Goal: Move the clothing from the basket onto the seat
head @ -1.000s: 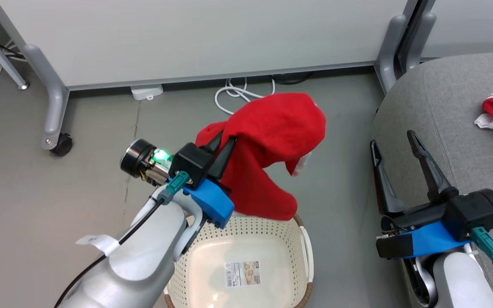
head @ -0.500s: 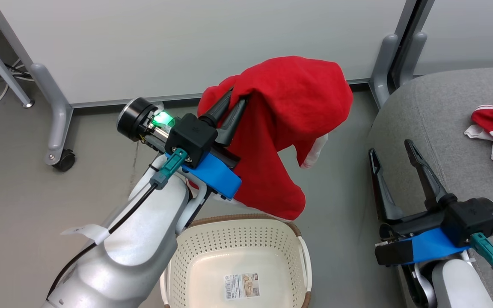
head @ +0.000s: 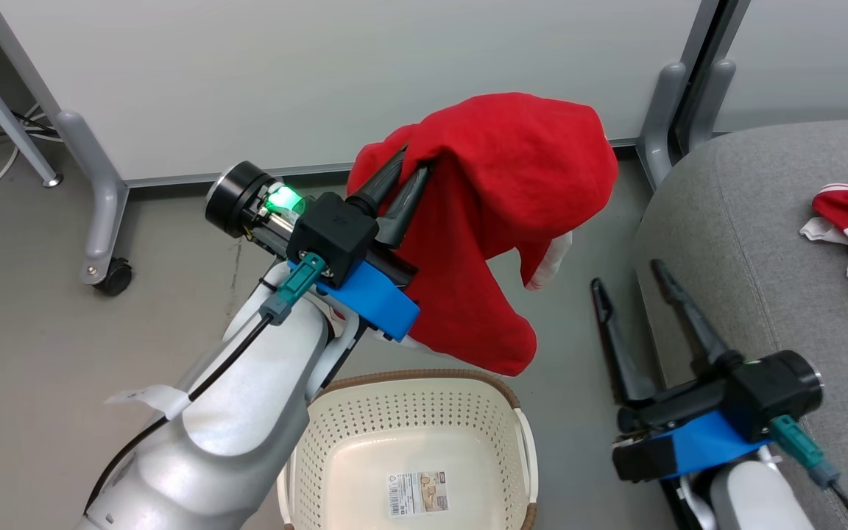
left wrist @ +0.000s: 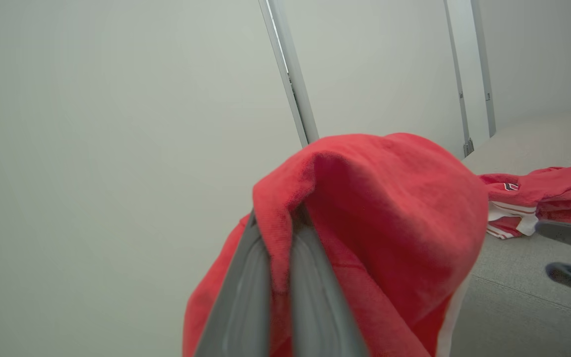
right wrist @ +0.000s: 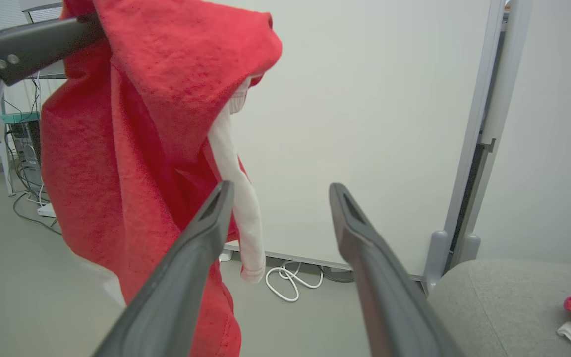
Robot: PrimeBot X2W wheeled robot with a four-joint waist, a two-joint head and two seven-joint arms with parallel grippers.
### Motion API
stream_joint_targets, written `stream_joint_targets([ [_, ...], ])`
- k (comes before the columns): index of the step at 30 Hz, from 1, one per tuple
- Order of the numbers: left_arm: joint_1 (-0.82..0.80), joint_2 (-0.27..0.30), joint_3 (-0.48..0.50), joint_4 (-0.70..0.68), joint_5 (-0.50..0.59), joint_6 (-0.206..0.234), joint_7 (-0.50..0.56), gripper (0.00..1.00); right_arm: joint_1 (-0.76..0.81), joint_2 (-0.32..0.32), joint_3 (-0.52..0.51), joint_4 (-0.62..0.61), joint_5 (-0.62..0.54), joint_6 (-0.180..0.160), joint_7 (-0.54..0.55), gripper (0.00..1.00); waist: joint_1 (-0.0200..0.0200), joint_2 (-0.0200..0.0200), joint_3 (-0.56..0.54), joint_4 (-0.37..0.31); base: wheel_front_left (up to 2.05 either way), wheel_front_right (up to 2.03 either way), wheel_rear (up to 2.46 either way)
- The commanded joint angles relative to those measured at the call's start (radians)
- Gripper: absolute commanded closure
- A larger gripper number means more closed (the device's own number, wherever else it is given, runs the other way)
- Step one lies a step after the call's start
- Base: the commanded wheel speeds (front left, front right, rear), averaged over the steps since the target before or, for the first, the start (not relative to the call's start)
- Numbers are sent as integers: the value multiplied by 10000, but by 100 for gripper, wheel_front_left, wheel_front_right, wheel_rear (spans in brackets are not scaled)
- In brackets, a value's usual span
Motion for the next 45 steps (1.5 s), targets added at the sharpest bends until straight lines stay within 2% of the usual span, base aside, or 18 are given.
stream_joint_targets([
  [1, -163, -34, 57, 21, 85, -29, -46, 100, 87, -1, 335, -11, 135, 5, -3, 0, 0, -1, 22, 17, 0, 0, 0],
  [11, -324, -291, -7, 63, 265, -157, -46, 100, -690, -4, 1946, 449, 463, 5, -3, 0, 0, -1, 157, 178, 0, 0, 0],
  [16, -324, -394, -91, 38, 331, -197, -46, 100, -1088, -9, 2306, 817, 545, 5, -2, 0, 0, -1, 213, 279, 0, 0, 0],
  [30, -481, -843, -508, -34, 457, -349, -46, 100, -2629, -9, 2760, 3109, 562, 3, -3, 0, 0, -1, 396, 697, 0, 0, 0],
  [39, -463, -972, -654, -206, 478, -375, -47, 100, -3034, -7, 2838, 3861, 1006, 5, -1, 0, 0, -1, 429, 872, 0, 0, 0],
  [40, -449, -978, -663, -217, 479, -375, -47, 100, -3084, -10, 2857, 3866, 1062, 3, -3, 52, 0, -1, 432, 880, 0, 0, 0],
  [42, -424, -991, -668, -244, 465, -372, -47, 100, -3105, -9, 2932, 3964, 1217, 3, -3, 100, 0, -1, 433, 900, 0, 0, 0],
  [45, -403, -1011, -679, -257, 448, -384, -47, 100, -3175, -9, 2997, 4007, 1291, 5, -3, 100, 0, -1, 435, 928, 0, 0, 0],
])
